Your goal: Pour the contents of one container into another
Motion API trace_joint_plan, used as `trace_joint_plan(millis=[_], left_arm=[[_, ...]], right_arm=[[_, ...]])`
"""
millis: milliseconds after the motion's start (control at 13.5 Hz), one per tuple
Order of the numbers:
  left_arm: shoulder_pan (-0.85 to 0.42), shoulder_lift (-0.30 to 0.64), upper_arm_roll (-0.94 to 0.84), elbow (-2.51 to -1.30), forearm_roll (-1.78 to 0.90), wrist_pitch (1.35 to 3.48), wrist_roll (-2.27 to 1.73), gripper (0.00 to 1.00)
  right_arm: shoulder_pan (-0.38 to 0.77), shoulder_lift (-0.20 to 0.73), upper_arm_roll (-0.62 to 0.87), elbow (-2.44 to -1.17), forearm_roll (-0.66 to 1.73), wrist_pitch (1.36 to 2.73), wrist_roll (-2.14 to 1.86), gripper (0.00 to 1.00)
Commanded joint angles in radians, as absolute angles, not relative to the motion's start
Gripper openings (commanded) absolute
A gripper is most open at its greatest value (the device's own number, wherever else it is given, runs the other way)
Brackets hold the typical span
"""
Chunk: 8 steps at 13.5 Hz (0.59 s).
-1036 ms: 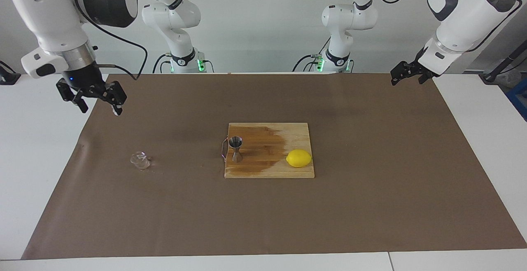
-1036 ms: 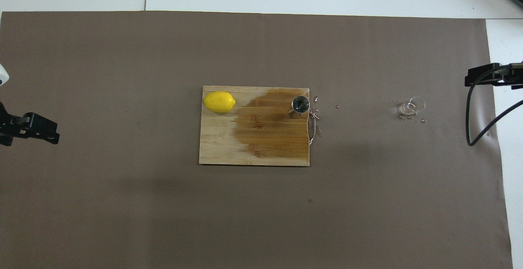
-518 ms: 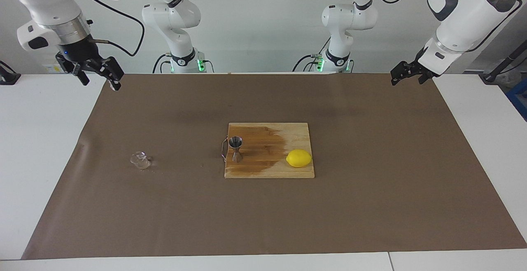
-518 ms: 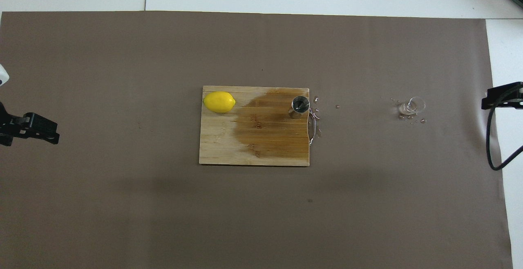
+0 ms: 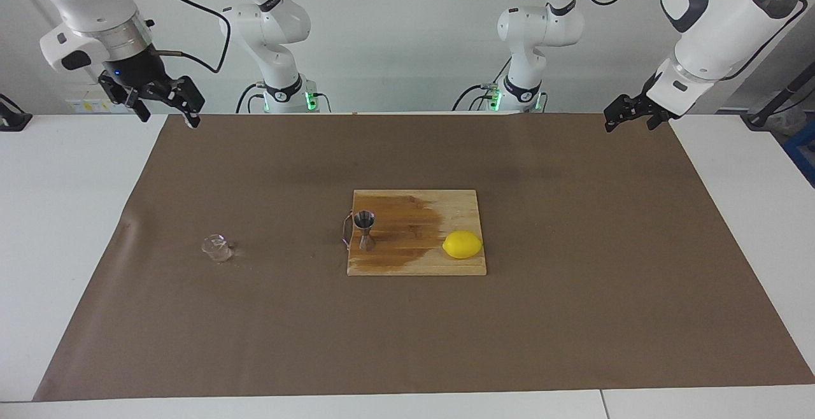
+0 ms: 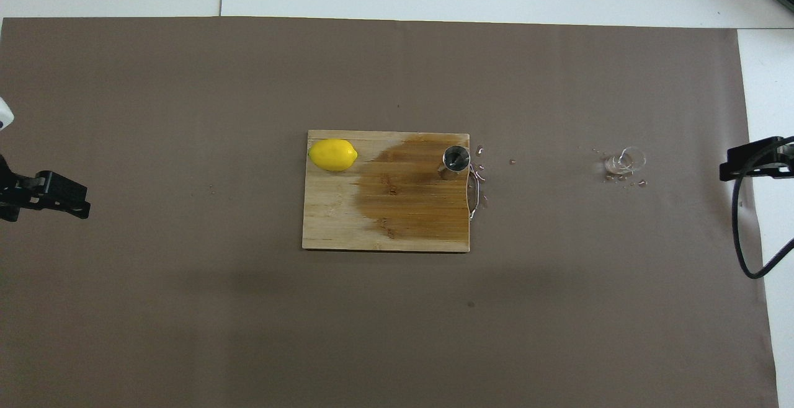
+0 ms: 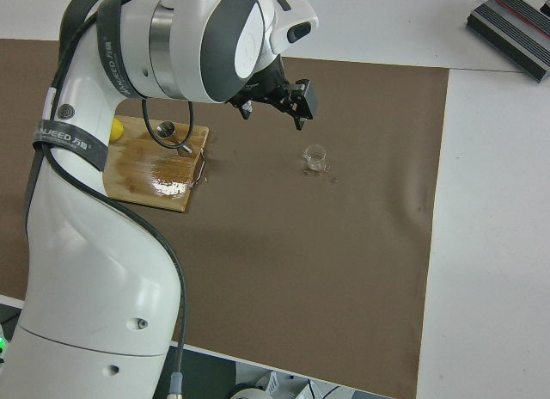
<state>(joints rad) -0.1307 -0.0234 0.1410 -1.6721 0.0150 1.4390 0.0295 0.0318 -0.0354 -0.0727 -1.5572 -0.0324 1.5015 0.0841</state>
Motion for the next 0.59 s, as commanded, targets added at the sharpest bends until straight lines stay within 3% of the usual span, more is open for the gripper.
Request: trace_joint_plan(millis=[0,518], left_arm=[[-0.138,-0.054,0.147,-1.704,0.017,1.437,0.017,1.0],[-0.138,-0.054,0.147,-1.704,0.017,1.437,0.017,1.0]], right_arm=[[0.037,-0.035,-0.051,-1.562,-0.018,1.508,0.097,1.0],[0.025,-0.038,-0.052,-1.557,-0.017,1.509,0.092,1.0]])
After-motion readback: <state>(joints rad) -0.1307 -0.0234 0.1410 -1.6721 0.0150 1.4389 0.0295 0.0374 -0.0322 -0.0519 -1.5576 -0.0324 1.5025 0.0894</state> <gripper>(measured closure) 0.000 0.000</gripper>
